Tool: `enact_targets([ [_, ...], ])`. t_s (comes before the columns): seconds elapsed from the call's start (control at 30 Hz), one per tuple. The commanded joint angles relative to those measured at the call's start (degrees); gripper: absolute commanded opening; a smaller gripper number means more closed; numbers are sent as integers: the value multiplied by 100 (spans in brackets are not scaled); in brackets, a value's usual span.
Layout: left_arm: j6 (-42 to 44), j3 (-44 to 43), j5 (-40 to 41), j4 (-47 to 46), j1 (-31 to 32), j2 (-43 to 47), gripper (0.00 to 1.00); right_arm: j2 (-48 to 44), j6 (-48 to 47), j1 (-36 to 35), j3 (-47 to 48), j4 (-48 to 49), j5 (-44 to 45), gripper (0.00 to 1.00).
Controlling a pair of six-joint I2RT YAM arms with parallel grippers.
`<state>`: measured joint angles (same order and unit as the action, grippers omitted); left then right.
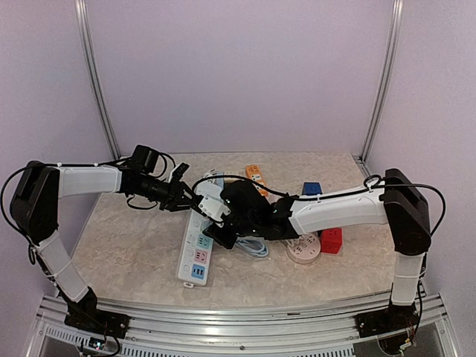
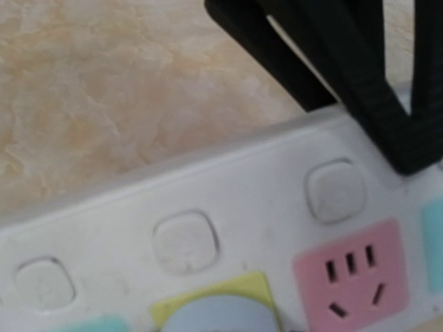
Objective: Pull the plug off the socket
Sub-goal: Remove the plug from the socket.
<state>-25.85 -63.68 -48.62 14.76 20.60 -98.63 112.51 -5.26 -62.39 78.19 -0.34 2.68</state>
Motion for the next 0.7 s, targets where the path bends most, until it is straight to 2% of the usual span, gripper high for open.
enact_targets([
  [0.0, 45, -145, 168, -24, -179, 11, 0, -67, -174, -104, 237, -226, 864, 0],
  [0.3, 42, -153, 167, -21, -196, -11, 0, 45, -309, -238, 386, -366, 1518, 0],
  [0.67, 36, -153, 128, -31, -202, -24, 0, -36, -131, -157, 328, -268, 1191, 0],
])
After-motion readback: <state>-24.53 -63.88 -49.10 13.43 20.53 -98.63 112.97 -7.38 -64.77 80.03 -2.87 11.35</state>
